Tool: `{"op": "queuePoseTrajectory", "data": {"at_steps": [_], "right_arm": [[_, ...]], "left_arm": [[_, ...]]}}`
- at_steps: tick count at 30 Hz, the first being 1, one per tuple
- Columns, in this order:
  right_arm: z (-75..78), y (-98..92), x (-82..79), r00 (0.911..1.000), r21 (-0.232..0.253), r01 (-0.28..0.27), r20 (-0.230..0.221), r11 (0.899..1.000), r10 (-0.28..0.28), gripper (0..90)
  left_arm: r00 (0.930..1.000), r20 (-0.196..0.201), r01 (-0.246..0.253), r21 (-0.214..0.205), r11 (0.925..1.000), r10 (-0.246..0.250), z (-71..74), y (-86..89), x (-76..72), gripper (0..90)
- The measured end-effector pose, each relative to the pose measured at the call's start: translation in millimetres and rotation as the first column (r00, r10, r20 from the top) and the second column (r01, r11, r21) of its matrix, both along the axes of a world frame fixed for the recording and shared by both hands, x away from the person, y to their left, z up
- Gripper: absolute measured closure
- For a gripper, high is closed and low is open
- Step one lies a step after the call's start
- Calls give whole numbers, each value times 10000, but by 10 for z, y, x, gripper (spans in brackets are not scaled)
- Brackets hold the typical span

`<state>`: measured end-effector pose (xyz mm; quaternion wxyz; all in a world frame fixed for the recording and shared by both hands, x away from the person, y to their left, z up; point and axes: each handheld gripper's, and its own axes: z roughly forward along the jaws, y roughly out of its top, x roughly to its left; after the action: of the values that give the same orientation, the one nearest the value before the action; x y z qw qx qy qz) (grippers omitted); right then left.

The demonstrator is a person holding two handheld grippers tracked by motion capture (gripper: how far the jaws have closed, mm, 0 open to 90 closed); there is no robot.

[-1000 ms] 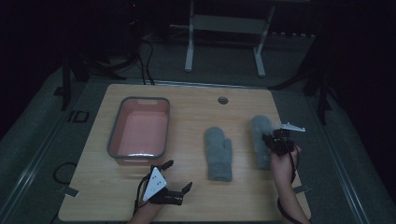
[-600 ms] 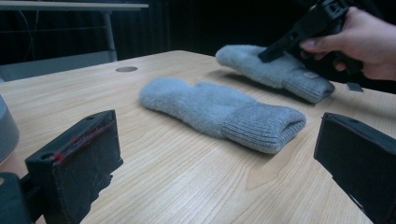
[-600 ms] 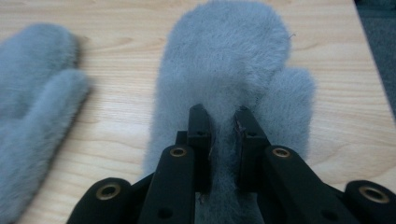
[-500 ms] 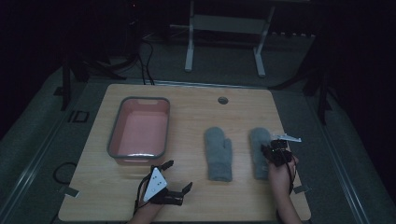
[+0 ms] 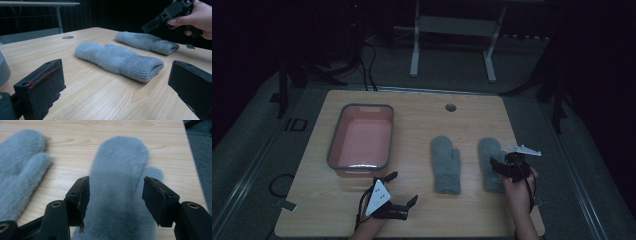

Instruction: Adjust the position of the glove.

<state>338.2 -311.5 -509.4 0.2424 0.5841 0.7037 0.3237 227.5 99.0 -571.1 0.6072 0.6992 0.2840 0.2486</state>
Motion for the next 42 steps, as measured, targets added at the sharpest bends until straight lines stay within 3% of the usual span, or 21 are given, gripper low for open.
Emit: {"op": "queuePoseTrajectory", "data": {"at_steps": [3, 5, 9, 12, 19, 24, 29, 36, 42], "right_arm": [[-62, 23, -9, 10000, -98, 28, -89, 9999, -29, 416], [-121, 23, -1, 9998, 93, 36, -181, 10000, -35, 418], [-272, 64, 36, 9991, -458, 164, -387, 9988, -182, 432], [-366, 91, 39, 9992, -712, -112, -381, 9974, 85, 517], [-387, 155, 25, 9998, -976, 43, -164, 9952, -60, 773], [-232, 189, -9, 9996, -482, 257, -104, 9985, -262, 806], [16, 357, -64, 9989, -326, 234, 423, 9992, -220, 807], [320, 722, -126, 9966, 26, 78, 820, 10000, -80, 807], [406, 1062, -171, 9965, 384, -401, 742, 9985, 372, 807]], "left_arm": [[10000, 0, 5, 5, 10000, -5, 0, 0, 0, 8], [10000, -17, 2, -19, 10000, -2, 0, 3, 2, 8], [10000, -27, 33, -19, 10000, -33, 0, 1, 1, 8], [10000, -4, 50, 0, 10000, -50, 0, -3, -3, 8], [10000, -11, 38, 3, 10000, -38, 0, -4, -4, 8], [10000, -51, 25, -19, 10000, -25, 1, -1, 1, 8], [10000, -37, 24, -3, 10000, -24, 1, -3, -1, 8], [10000, -38, 38, -3, 10000, -38, 1, -3, -2, 8], [10000, -33, -25, -27, 10000, 25, 0, -1, -5, 8]]}}
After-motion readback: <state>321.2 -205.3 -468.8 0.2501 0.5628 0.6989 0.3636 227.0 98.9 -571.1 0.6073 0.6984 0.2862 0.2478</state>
